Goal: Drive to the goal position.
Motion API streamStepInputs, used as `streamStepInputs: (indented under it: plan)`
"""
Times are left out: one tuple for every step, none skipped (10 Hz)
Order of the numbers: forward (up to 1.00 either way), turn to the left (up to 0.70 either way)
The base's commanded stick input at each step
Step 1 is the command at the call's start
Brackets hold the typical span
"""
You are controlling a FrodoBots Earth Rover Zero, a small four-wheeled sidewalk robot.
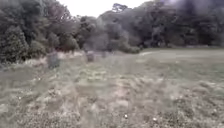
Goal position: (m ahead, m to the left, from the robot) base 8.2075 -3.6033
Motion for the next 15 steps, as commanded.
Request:
streamStepInputs:
  plan:
    - [0.50,-0.03]
    - [0.50,-0.03]
    - [0.50,-0.02]
    - [0.50,-0.01]
    - [0.50,0.00]
    - [0.50,0.00]
    - [0.50,0.00]
    - [0.50,0.00]
    - [0.50,0.00]
    - [0.50,0.00]
    - [0.50,0.00]
    - [0.50,0.00]
    - [0.50,0.00]
    - [0.50,0.00]
    - [0.50,0.00]
